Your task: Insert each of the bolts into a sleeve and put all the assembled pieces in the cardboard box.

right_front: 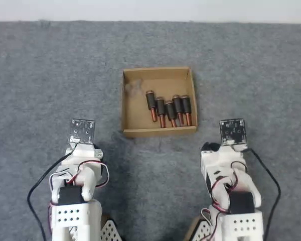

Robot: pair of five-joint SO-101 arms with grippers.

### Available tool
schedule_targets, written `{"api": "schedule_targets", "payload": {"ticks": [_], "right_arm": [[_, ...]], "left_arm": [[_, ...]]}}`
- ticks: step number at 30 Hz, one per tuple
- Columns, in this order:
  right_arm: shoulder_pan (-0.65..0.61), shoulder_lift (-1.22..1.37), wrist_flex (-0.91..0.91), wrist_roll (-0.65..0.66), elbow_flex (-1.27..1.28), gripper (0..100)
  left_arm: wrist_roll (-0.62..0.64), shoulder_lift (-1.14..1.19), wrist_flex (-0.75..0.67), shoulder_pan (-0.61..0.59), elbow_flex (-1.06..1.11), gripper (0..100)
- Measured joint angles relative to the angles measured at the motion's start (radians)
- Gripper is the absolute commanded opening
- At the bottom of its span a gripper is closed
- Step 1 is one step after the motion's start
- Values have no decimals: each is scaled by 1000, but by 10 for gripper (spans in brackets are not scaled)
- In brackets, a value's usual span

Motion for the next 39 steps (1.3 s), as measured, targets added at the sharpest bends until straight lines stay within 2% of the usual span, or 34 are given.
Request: {"api": "schedule_targets", "payload": {"ticks": [9,16,20,39], "right_arm": [[-2,-69,95,0,61,6],[46,-69,138,0,72,6],[49,-69,236,0,72,6],[54,-69,259,2,72,6]], "left_arm": [[-2,0,0,0,0,12],[-2,0,0,0,0,12],[-2,0,0,0,0,12],[-2,0,0,0,0,12]]}}
